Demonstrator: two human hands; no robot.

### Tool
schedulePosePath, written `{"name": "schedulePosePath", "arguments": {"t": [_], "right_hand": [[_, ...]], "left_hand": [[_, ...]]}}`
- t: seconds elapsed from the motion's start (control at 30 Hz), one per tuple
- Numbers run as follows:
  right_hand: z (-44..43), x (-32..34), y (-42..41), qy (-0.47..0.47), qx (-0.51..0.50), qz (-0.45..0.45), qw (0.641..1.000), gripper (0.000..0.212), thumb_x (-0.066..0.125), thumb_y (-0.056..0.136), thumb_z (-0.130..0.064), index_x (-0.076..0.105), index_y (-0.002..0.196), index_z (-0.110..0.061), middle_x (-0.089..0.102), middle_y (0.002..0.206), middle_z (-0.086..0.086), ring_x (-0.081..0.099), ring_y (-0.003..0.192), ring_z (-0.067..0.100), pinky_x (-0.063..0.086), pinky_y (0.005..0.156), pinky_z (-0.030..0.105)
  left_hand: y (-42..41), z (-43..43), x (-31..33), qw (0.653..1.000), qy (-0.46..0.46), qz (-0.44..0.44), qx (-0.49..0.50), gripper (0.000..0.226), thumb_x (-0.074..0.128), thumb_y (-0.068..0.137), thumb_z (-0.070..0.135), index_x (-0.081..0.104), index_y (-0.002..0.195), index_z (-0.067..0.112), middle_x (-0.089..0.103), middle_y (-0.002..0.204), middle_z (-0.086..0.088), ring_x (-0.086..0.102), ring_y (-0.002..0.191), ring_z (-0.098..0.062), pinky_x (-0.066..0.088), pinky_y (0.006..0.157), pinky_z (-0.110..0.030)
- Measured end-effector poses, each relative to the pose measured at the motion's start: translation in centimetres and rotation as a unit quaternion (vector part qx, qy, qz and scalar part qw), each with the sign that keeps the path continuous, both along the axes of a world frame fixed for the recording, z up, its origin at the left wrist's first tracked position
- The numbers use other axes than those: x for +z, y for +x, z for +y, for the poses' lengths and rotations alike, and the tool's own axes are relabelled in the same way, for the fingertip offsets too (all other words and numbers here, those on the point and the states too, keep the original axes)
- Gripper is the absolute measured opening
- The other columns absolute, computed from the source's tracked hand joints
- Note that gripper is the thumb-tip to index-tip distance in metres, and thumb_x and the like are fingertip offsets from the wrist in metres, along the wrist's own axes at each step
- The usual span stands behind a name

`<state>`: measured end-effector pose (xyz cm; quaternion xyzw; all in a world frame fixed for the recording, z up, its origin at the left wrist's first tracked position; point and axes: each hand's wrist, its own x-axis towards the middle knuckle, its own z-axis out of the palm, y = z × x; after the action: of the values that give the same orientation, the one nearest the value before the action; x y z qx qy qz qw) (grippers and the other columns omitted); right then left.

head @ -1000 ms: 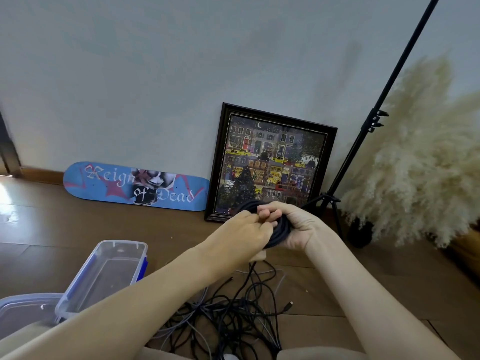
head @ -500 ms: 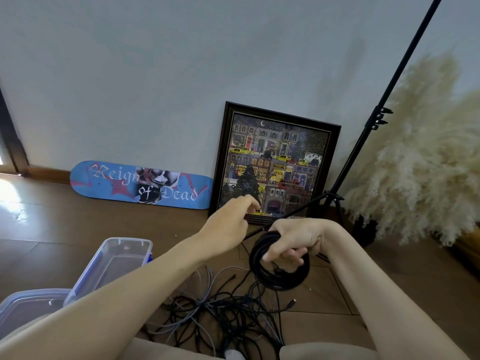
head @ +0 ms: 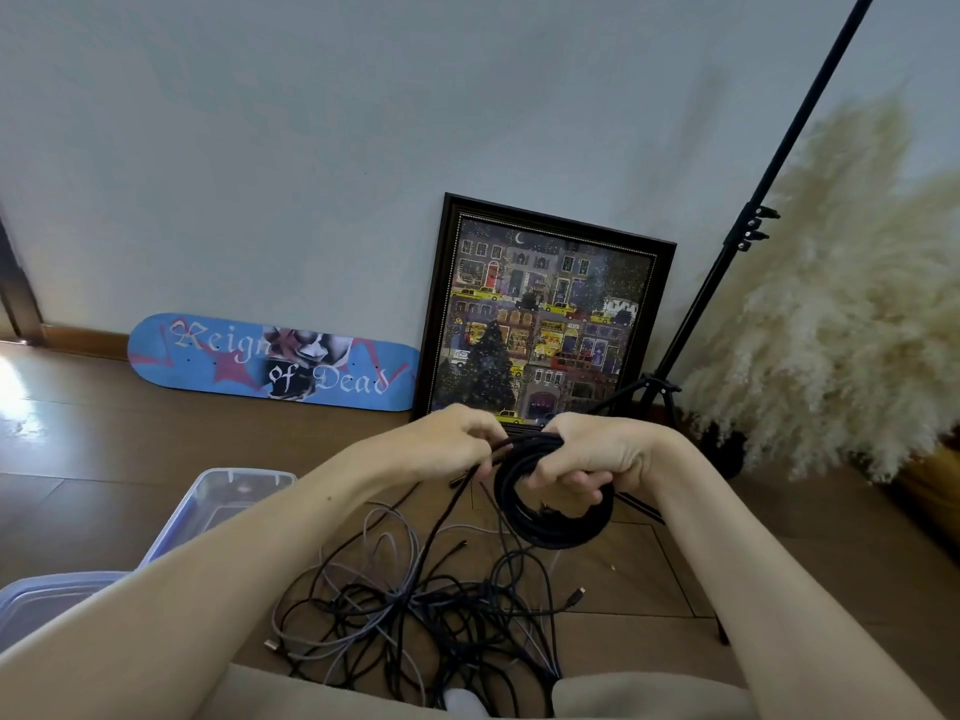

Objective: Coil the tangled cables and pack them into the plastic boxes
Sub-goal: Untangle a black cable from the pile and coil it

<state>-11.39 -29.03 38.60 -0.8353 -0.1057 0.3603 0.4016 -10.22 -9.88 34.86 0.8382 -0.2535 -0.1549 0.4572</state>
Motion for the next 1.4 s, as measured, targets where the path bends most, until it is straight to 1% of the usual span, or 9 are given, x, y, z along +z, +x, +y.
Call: {"name": "schedulePosePath", "arguments": {"t": [0.07, 0.17, 0.3, 0.47, 0.73, 0.83, 1.1, 1.27, 1.4], "right_hand": [[-0.4, 0.1, 0.1, 0.075, -0.058, -0.001, 0.995, 0.048, 0.055, 0.089, 0.002, 0.05, 0.044, -0.014, 0.038, 0.034, -0.003, 0.027, 0.029, 0.007, 0.028, 0.041, 0.022], [-0.8, 0.1, 0.3, 0.173, -0.127, -0.002, 0.977, 0.048, 0.056, 0.089, 0.002, 0.053, 0.045, -0.015, 0.036, 0.034, -0.005, 0.024, 0.026, 0.003, 0.025, 0.034, 0.016], [0.2, 0.3, -0.1, 0.262, -0.178, 0.045, 0.947, 0.011, 0.062, 0.079, -0.009, 0.064, 0.071, -0.002, 0.035, 0.035, -0.006, 0.025, 0.024, 0.0, 0.024, 0.03, 0.013], [0.8, 0.4, 0.2, 0.321, -0.249, 0.081, 0.91, 0.032, 0.063, 0.075, -0.031, 0.062, 0.073, 0.0, 0.034, 0.035, -0.008, 0.026, 0.022, 0.002, 0.023, 0.028, 0.012], [0.2, -0.1, 0.7, 0.56, -0.428, 0.166, 0.69, 0.05, 0.067, 0.076, -0.042, 0.062, 0.088, 0.006, 0.041, 0.042, -0.007, 0.034, 0.026, 0.002, 0.028, 0.033, 0.01], [0.5, -0.1, 1.0, 0.62, -0.435, 0.132, 0.64, 0.051, 0.06, 0.089, -0.043, 0.059, 0.095, 0.008, 0.044, 0.048, -0.003, 0.037, 0.031, 0.003, 0.036, 0.036, 0.011], [0.9, 0.3, 1.0, 0.676, -0.374, 0.083, 0.63, 0.027, 0.044, 0.1, -0.023, 0.043, 0.116, -0.001, 0.053, 0.076, 0.01, 0.048, 0.054, 0.014, 0.047, 0.072, 0.028], [1.0, 0.4, 0.9, 0.648, -0.363, 0.056, 0.667, 0.012, 0.04, 0.1, -0.012, 0.039, 0.109, -0.004, 0.054, 0.071, 0.009, 0.046, 0.051, 0.012, 0.045, 0.074, 0.027], [0.9, 0.3, 1.0, 0.66, -0.381, 0.048, 0.646, 0.006, 0.04, 0.1, -0.01, 0.042, 0.103, -0.005, 0.052, 0.072, 0.009, 0.046, 0.053, 0.013, 0.045, 0.074, 0.028]], "left_hand": [[0.0, 0.1, 0.6, 0.998, -0.061, 0.016, 0.018, 0.022, 0.048, 0.088, 0.0, 0.063, 0.1, 0.011, 0.06, 0.071, 0.002, 0.055, 0.069, -0.007, 0.044, 0.066, -0.011], [0.2, 0.4, 0.9, 0.988, -0.143, 0.031, 0.04, 0.008, 0.052, 0.096, 0.016, 0.055, 0.102, 0.011, 0.049, 0.059, 0.0, 0.048, 0.052, -0.01, 0.047, 0.052, -0.019], [0.6, 0.6, 0.4, 0.984, -0.166, 0.037, 0.055, 0.011, 0.051, 0.097, 0.021, 0.052, 0.091, 0.011, 0.042, 0.048, 0.004, 0.038, 0.042, -0.009, 0.04, 0.042, -0.025], [0.9, 0.3, -0.1, 0.976, -0.198, 0.058, 0.076, 0.014, 0.047, 0.099, 0.021, 0.056, 0.093, 0.012, 0.046, 0.051, 0.001, 0.04, 0.04, -0.01, 0.039, 0.042, -0.024], [0.8, -0.5, -1.6, 0.984, -0.132, 0.08, 0.087, 0.035, 0.031, 0.103, 0.013, 0.044, 0.136, 0.015, 0.053, 0.059, -0.007, 0.046, 0.041, -0.009, 0.045, 0.046, -0.024], [0.3, -1.3, -1.9, 0.987, -0.103, 0.09, 0.083, 0.041, 0.029, 0.103, 0.012, 0.034, 0.143, 0.018, 0.058, 0.061, -0.004, 0.05, 0.042, -0.008, 0.04, 0.043, -0.017], [-1.0, -2.5, -1.8, 0.976, -0.117, 0.154, 0.104, 0.044, 0.033, 0.101, 0.006, 0.031, 0.145, 0.015, 0.059, 0.071, -0.005, 0.052, 0.055, -0.011, 0.037, 0.039, -0.013], [-1.3, -2.2, -1.6, 0.973, -0.111, 0.159, 0.125, 0.029, 0.035, 0.1, 0.002, 0.047, 0.125, 0.004, 0.059, 0.072, -0.008, 0.052, 0.055, -0.011, 0.046, 0.046, -0.016], [-0.9, -1.9, -1.3, 0.961, -0.122, 0.183, 0.168, 0.021, 0.04, 0.1, 0.011, 0.057, 0.102, 0.0, 0.061, 0.069, -0.01, 0.058, 0.058, -0.015, 0.044, 0.048, -0.019]]}}
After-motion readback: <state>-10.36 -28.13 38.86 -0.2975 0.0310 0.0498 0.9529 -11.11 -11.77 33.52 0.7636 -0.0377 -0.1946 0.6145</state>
